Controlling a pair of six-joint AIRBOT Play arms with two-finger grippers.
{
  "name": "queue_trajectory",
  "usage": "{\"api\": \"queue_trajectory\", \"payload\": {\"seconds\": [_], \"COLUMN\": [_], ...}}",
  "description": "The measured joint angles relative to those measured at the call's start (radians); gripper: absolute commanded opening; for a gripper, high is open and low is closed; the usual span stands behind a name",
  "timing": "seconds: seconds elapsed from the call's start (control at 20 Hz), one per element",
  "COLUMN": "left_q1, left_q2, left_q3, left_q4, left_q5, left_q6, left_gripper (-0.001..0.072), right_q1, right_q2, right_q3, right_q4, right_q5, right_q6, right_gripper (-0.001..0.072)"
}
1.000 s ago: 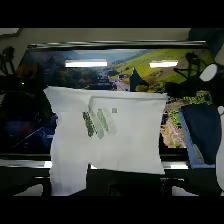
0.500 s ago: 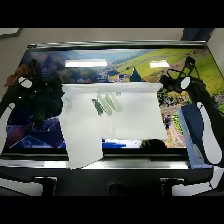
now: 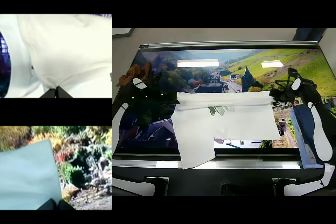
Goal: Fold the shirts.
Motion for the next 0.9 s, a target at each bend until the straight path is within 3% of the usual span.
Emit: {"api": "queue_trajectory", "payload": {"seconds": [0.15, 0.2, 0.25, 0.3, 0.65, 0.9], "left_q1": [-0.001, -0.002, -0.001, 0.001, 0.095, 0.125], "left_q2": [-0.007, -0.009, -0.01, -0.01, 0.065, 0.243], "left_q3": [-0.035, -0.043, -0.046, -0.043, 0.0, -0.384], "left_q4": [0.013, 0.016, 0.018, 0.019, 0.021, 0.02], "left_q5": [-0.068, -0.079, -0.091, -0.104, -0.246, -0.253], "left_q6": [-0.015, -0.018, -0.022, -0.026, -0.031, 0.024], "left_gripper": [0.0028, 0.0139, 0.0384, 0.0488, 0.048, 0.0481], "right_q1": [0.001, 0.001, 0.001, 0.0, -0.118, -0.172], "right_q2": [-0.025, -0.03, -0.035, -0.037, 0.057, 0.124], "right_q3": [0.0, 0.0, 0.0, 0.002, 0.038, -0.07], "right_q4": [-0.004, -0.003, -0.003, -0.003, 0.02, 0.05], "right_q5": [0.109, 0.128, 0.143, 0.154, 0.358, 0.507], "right_q6": [-0.02, -0.021, -0.02, -0.02, -0.013, -0.031], "right_gripper": [0.0072, 0.0253, 0.0373, 0.0375, 0.0396, 0.0396]}}
